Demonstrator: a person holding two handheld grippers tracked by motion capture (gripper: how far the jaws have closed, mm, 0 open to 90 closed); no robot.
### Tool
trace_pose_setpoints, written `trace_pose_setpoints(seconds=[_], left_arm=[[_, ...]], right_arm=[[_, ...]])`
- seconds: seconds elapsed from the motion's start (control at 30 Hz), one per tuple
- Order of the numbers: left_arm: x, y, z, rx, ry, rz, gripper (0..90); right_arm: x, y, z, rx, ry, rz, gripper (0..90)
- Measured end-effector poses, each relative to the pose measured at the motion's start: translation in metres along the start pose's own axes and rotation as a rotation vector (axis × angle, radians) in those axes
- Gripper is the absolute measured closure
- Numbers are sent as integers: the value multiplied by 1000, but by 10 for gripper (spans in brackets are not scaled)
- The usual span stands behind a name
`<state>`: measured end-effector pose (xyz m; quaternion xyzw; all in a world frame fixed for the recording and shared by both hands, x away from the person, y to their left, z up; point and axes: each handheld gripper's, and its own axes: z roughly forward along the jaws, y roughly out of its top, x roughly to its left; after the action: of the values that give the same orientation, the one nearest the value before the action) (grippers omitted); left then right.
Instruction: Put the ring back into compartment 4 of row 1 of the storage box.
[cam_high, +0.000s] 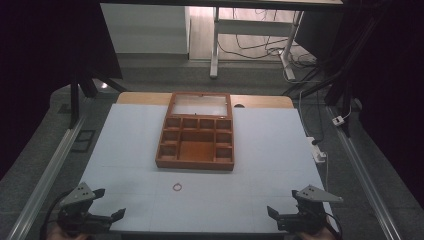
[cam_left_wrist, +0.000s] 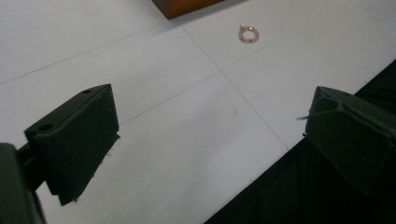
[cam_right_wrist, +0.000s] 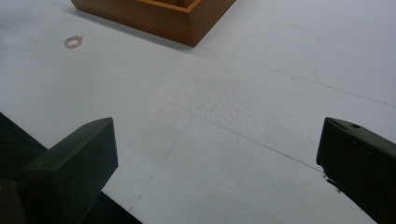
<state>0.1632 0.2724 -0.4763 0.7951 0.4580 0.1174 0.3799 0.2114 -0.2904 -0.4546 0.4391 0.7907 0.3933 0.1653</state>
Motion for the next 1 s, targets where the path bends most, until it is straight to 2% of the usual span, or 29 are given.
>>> trace_pose_setpoints(seconds=[0.2,0.4,0.6,1.0], left_arm=[[-2,1,1,-4,-9,16,32],[-1,1,1,-4,-17,9,29],[-1,2,2,4,-25,6,29],[-1,3,4,25,-43,11,25]], right_arm=[[-1,0,0,-3,5,12,0],[3,0,2,24,2,-21,0],[2,1,4,38,11,-8,0],[6,2,7,70,18,-45,0]])
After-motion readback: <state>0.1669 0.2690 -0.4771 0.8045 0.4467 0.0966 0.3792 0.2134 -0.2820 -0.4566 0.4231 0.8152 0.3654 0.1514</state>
